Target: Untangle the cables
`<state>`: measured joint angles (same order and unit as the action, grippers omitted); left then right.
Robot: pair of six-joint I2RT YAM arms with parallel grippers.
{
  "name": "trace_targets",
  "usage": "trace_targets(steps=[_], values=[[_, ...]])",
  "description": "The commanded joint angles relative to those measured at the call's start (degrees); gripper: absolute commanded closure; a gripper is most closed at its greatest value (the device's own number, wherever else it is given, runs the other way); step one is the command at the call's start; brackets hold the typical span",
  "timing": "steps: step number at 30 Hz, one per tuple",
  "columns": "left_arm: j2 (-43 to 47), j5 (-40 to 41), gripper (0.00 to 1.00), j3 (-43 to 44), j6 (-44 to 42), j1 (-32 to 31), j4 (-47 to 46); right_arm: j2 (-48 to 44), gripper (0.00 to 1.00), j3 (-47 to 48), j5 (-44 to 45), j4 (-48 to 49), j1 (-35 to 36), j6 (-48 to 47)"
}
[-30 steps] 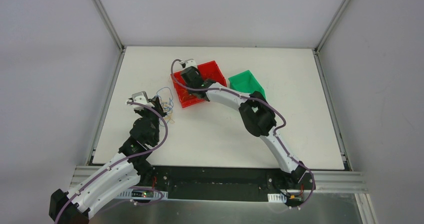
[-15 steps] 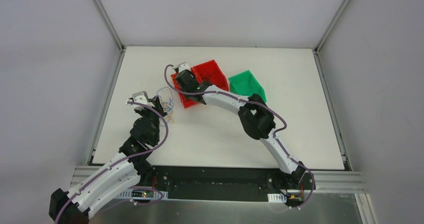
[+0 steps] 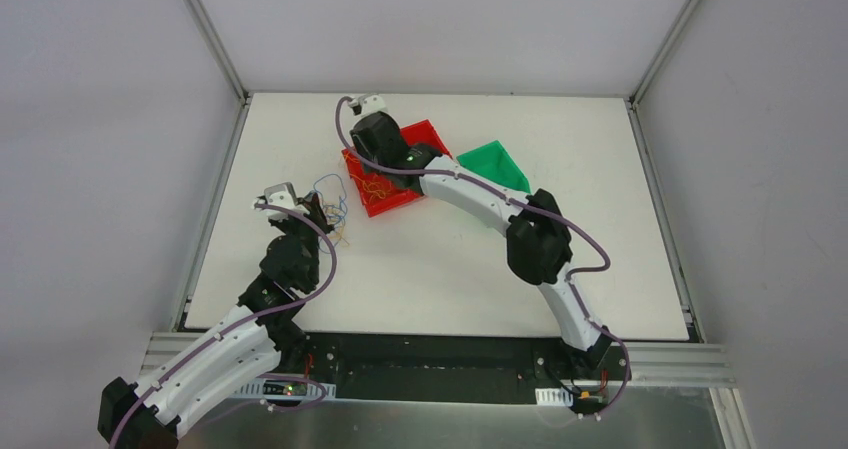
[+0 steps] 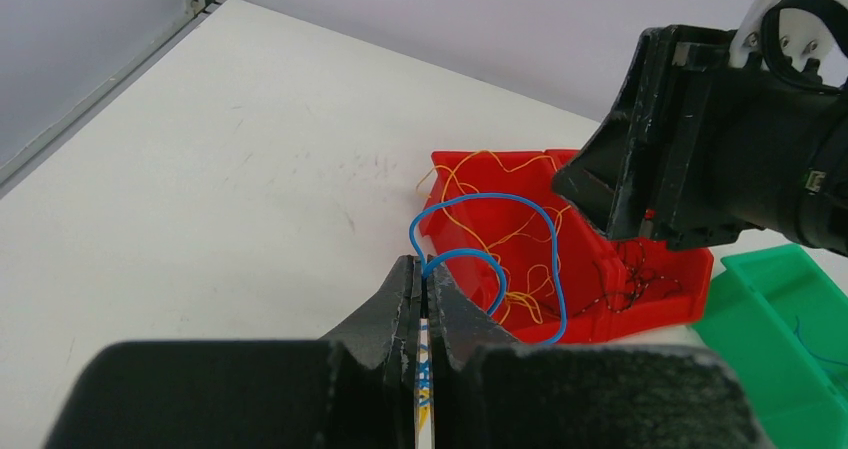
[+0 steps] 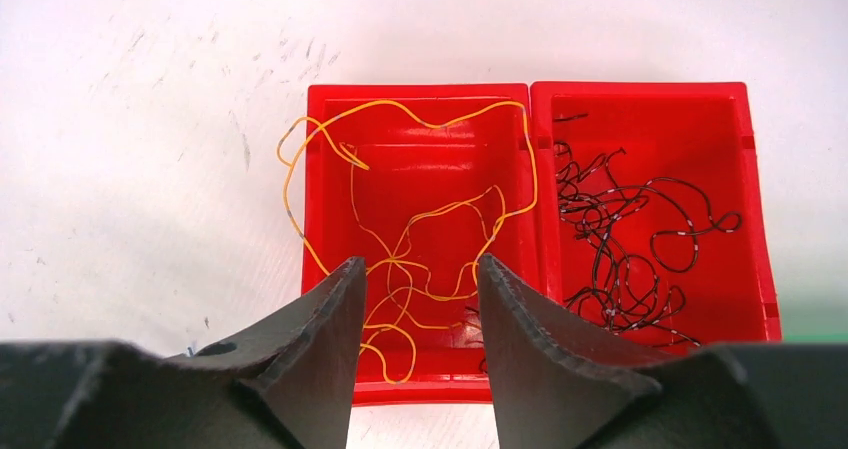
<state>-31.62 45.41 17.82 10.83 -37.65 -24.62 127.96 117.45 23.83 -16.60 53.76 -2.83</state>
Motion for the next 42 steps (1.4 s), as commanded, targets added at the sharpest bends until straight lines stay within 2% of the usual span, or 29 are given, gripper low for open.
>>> trace_targets(steps=[1, 4, 9, 18, 23, 28, 31, 37, 42], values=[[-0.2, -0.57, 1.0, -0.49, -1.16, -0.06, -2.54, -4.6, 0.51, -0.84, -0.13, 0.15, -0.1, 0.45], [-0.13, -0.7, 1.0, -0.45, -1.16, -0.06, -2.57, -6.02, 0.48, -2.95, -1.7, 1.73, -0.08, 0.67], [-0.18, -1.55, 1.0, -0.38, -1.16, -0.06, -2.73, -8.77, 0.47, -5.77, -4.09, 2.52, -0.11, 1.71], [-1.17, -12.68, 1.0, -0.71, -0.67, -0.06, -5.5, -28.23, 0.42, -25.99, -12.91, 7.38, -0.08, 3.36], [-3.14, -22.22, 1.0, -0.12, -1.3, -0.06, -8.12, -42.35, 0.39, -42.35, -13.92, 13.78, 0.18, 5.61], [-5.86, -35.99, 1.0, 1.91, -1.99, -0.05, -10.12, -54.74, 0.38, -58.3, -17.47, 22.57, 0.69, 9.88], [-8.98, -44.46, 1.0, 3.36, -2.26, -0.06, -11.48, -61.53, 0.32, -66.02, -18.7, 27.21, 0.75, 11.06], [-15.09, -59.14, 1.0, 6.32, -1.8, -0.06, -14.14, -68.23, 0.21, -71.44, -19.88, 28.71, 0.81, 11.29], [-15.59, -64.46, 1.0, 6.0, -0.9, -0.06, -17.73, -67.23, 0.16, -71.91, -22.44, 28.94, 0.8, 11.83]])
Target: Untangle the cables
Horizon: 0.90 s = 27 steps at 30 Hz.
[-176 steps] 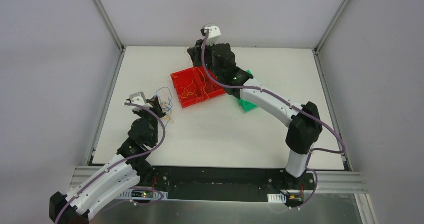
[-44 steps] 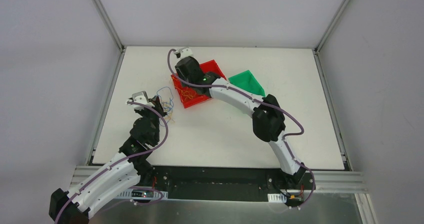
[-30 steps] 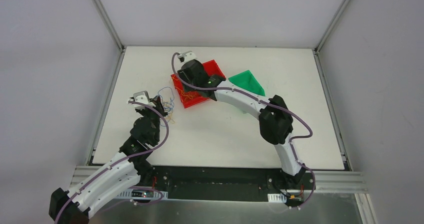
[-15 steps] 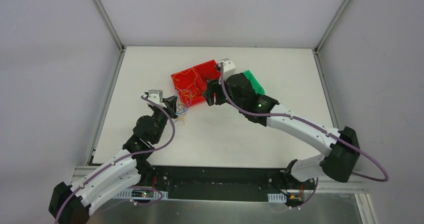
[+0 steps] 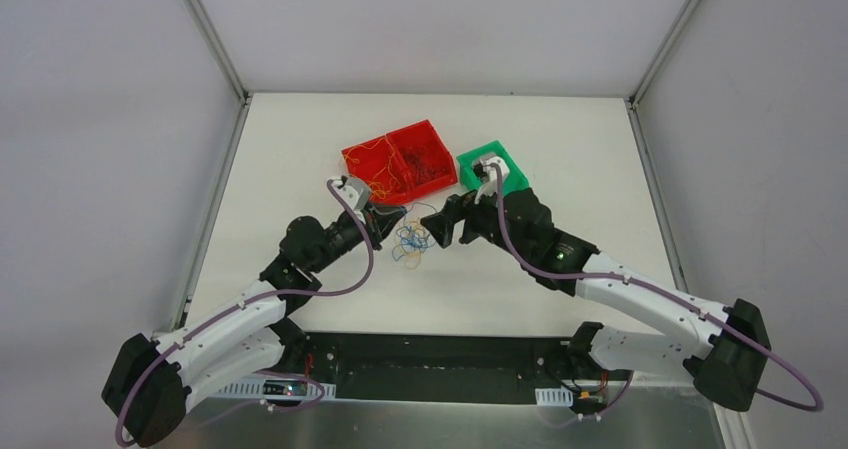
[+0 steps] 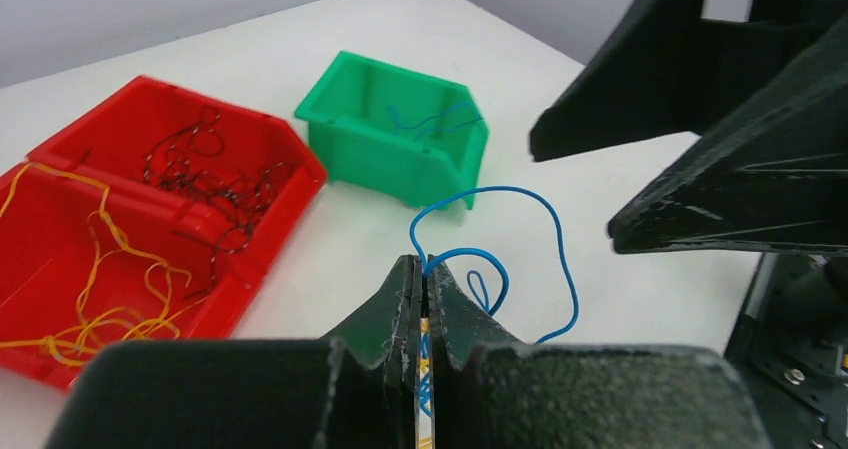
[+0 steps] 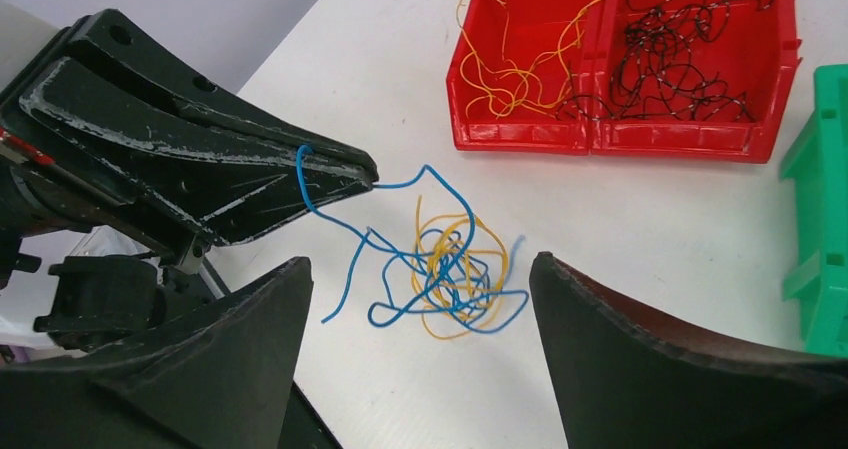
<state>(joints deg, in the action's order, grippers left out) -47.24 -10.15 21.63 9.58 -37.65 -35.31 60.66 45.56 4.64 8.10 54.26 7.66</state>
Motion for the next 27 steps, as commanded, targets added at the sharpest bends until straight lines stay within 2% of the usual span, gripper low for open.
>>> trace_targets(steps=[1, 9, 15, 17, 18, 20, 21, 23, 25, 26, 27], values=[[-0.08, -9.25, 1.0, 2.26, 0.42, -0.13, -7.32, 0.64, 0.16, 0.11, -3.99, 4.27, 0.25, 1.51], [-1.08, -10.38, 1.0, 2.1, 1.17, -0.08, -9.21, 6.61, 0.16, 0.92, -9.9, 6.48, 0.73, 2.43], [-2.19, -12.2, 1.0, 2.36, 1.92, -0.06, -10.55, 9.62, 0.23, 1.23, -12.45, 8.83, 2.53, 0.73], [-2.56, -13.01, 1.0, 2.42, 2.14, -0.07, -11.09, 10.26, 0.32, 1.38, -11.94, 8.88, 3.03, 0.27], [-2.73, -13.28, 1.0, 2.45, 2.24, -0.06, -11.36, 10.44, 0.4, 1.4, -11.72, 8.87, 3.13, 0.19], [-2.77, -13.44, 1.0, 2.37, 2.32, -0.08, -11.62, 10.7, 0.64, 1.41, -11.64, 9.04, 3.29, 0.04], [-2.69, -13.15, 0.94, 2.3, 2.29, -0.08, -11.62, 10.51, 0.77, 1.44, -11.42, 9.01, 3.35, 0.14], [-2.17, -11.28, 0.66, 1.84, 2.55, -0.06, -11.67, 9.72, 0.99, 1.05, -9.78, 9.17, 3.33, 0.44], [-0.88, -6.39, 0.39, 0.46, 2.88, -0.06, -11.79, 8.37, 1.0, 0.23, -6.9, 9.22, 3.35, 0.65], [0.07, -4.44, 0.33, -0.38, 3.18, -0.03, -11.8, 7.47, 1.0, -0.22, -5.48, 9.14, 3.34, 0.81], [1.03, 0.79, 0.23, -1.44, 3.44, -0.05, -11.84, 6.6, 1.0, -0.74, -2.97, 9.13, 3.3, 0.71]])
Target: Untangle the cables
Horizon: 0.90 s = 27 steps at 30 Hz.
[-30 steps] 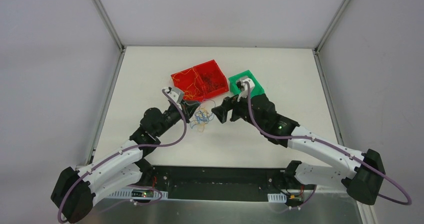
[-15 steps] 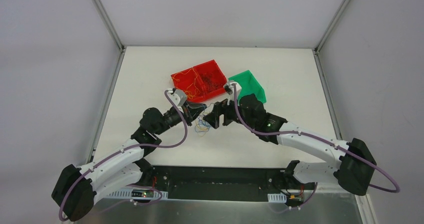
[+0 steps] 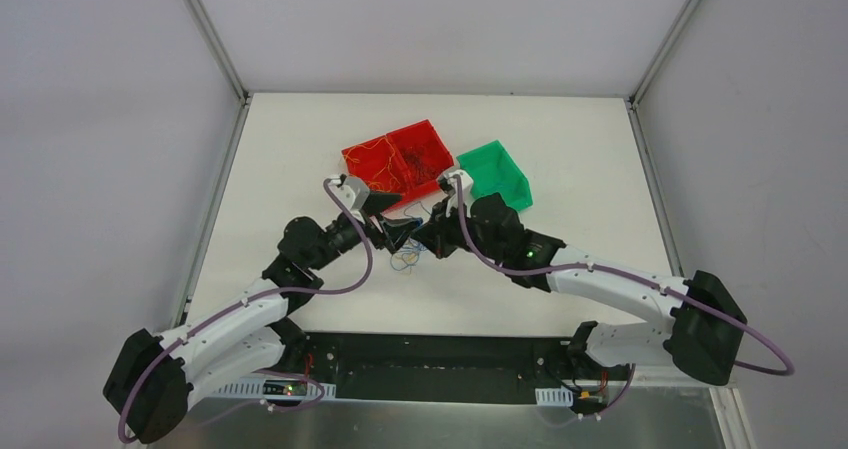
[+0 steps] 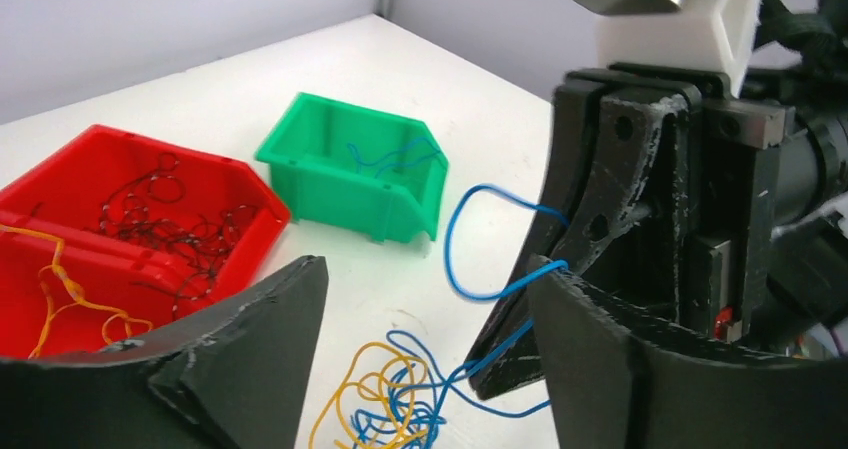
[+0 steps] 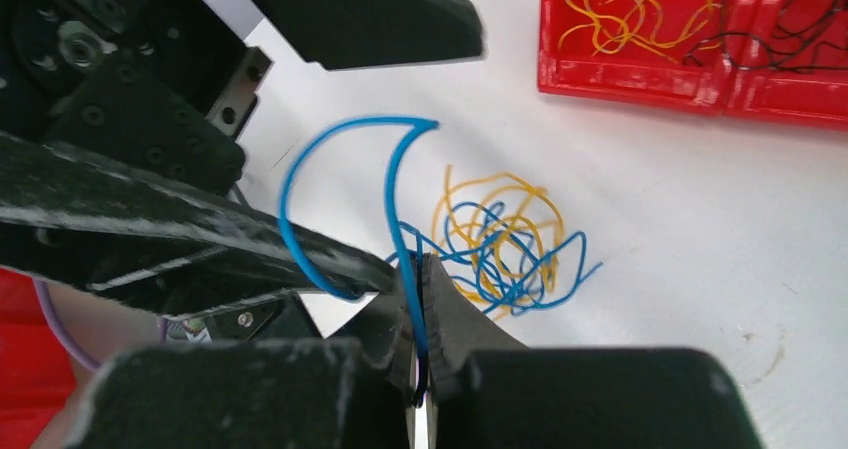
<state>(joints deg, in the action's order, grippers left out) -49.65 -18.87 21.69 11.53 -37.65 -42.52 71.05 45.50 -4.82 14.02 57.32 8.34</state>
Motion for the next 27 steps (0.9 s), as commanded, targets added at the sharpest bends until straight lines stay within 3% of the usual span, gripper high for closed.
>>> trace_targets(steps=[1, 5, 9, 15, 19, 24, 27], values=[[4.7, 13.52, 0.18, -2.57, 1.74, -0.06, -4.67, -4.88, 1.0, -1.15, 8.09, 3.23, 0.17, 0.16], [8.42, 23.78, 0.1, -5.32, 1.17, -0.06, -3.51, -8.47, 1.0, -1.89, 11.33, 2.3, 0.17, 0.23], [7.46, 24.62, 0.09, -5.55, 0.63, -0.06, -3.6, -12.06, 1.0, -1.02, 13.78, -0.95, 0.09, 0.01], [1.06, 20.94, 0.09, -4.04, 0.07, -0.06, -4.67, -19.33, 1.0, -1.02, 16.18, -4.29, -0.05, -0.47], [-4.32, 14.0, 0.09, -1.16, 0.58, -0.06, -4.76, -22.34, 1.0, -1.41, 17.25, -5.4, -0.34, -0.92], [-9.56, 4.97, 0.12, 2.01, 1.38, -0.06, -4.9, -23.49, 1.0, -1.22, 17.13, -6.08, -0.43, -1.18], [-10.01, 4.08, 0.12, 1.51, 2.13, -0.07, -7.14, -23.2, 1.0, -1.29, 17.03, -6.09, -0.37, -1.22]])
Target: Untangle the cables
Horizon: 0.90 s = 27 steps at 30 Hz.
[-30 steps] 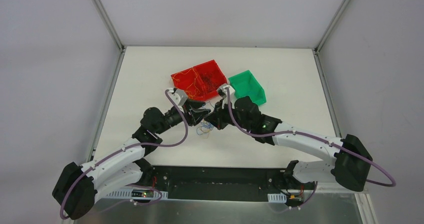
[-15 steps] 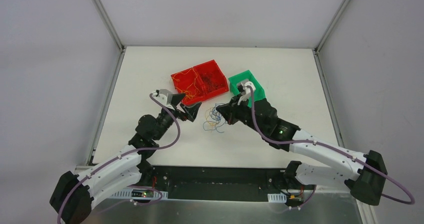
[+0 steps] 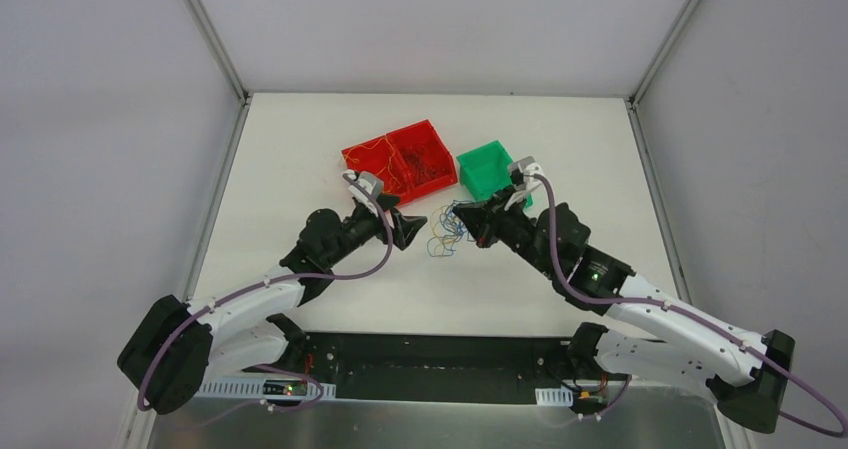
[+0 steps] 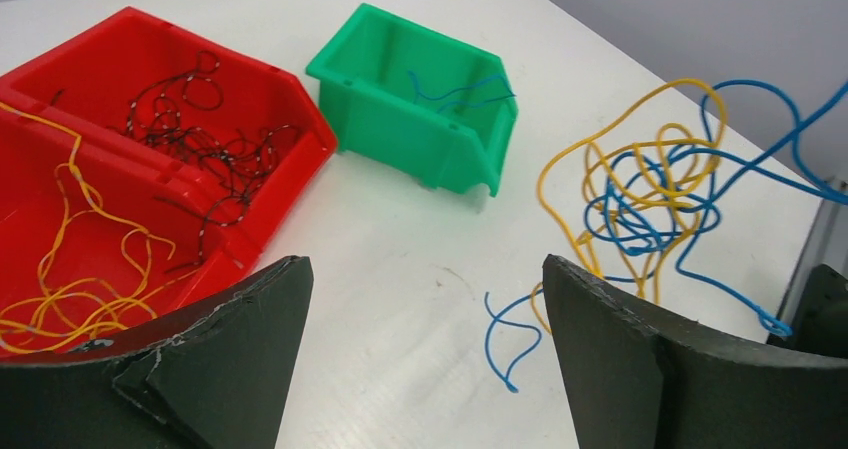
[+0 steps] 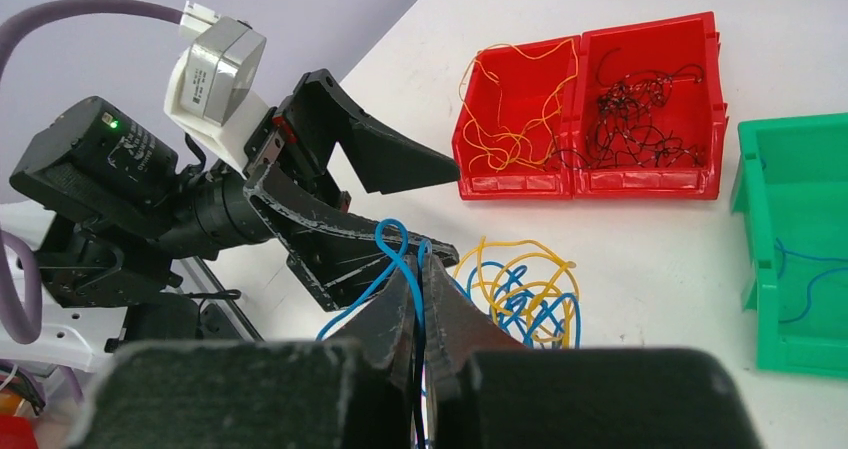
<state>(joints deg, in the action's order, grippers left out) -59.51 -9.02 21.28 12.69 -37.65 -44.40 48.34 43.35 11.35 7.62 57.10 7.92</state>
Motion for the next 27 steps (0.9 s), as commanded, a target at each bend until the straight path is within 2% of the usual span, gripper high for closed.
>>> trace_targets(steps=[1, 6, 11, 17, 21, 27], values=[[0.3, -5.22, 0.12, 1.73, 1.19, -0.06, -5.33, -0.26, 1.0, 1.0, 0.91, 0.36, -0.15, -0.8], [4.57, -0.21, 0.11, 0.94, 4.07, -0.06, -3.09, 0.72, 1.0, 1.32, 0.93, 0.1, -0.23, -1.08], [4.6, -3.27, 0.17, 5.84, 8.24, 0.0, 6.08, 1.1, 1.0, 1.3, 1.14, 0.04, -0.17, -1.34], [0.37, -3.13, 0.18, 12.01, 11.78, -0.05, 18.25, 1.35, 1.0, 1.31, 1.38, 0.06, -0.23, -1.42], [-3.28, -4.45, 0.15, 13.96, 14.71, 0.03, 20.33, 1.56, 1.0, 1.34, 1.64, 0.1, -0.22, -1.53], [-9.11, -8.45, 0.21, 18.73, 18.26, 0.12, 25.96, 1.78, 1.0, 1.46, 1.77, 0.06, -0.22, -1.62]])
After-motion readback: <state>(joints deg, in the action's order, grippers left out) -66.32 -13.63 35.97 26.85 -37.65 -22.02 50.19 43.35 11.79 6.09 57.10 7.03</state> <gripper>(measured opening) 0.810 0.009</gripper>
